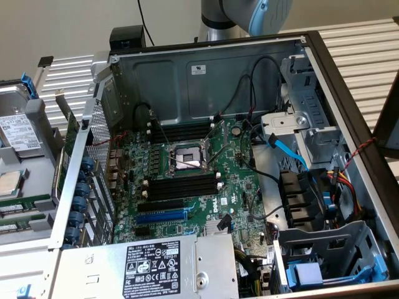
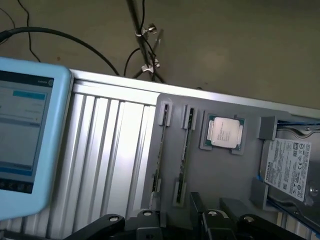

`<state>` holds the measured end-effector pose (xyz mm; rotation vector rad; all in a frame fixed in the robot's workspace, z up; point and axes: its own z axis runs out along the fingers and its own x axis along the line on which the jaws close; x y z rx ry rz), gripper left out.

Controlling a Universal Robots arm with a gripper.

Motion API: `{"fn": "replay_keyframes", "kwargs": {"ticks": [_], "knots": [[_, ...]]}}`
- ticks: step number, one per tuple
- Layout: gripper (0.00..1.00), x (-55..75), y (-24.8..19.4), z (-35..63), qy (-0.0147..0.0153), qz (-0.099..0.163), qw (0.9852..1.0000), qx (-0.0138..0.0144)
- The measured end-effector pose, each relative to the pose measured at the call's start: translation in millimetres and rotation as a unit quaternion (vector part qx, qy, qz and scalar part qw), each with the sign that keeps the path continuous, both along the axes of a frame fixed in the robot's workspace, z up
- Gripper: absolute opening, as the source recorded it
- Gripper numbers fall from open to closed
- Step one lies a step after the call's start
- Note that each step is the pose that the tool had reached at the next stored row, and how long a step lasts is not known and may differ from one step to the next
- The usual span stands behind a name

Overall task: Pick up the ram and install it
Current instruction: 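Pick up the ram and move it above insertion slot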

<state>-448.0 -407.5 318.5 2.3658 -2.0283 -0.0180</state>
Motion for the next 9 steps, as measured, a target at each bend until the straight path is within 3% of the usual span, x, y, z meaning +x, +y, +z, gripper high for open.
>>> {"fn": "replay_keyframes", "kwargs": {"ticks": [5,9], "knots": [[0.36,-1.0,-2.8,-7.7,-0.0054,-0.004,1.0000,0.0000],[0.36,-1.1,-3.0,-14.6,-0.0065,-0.025,0.9997,-0.0002]]}}
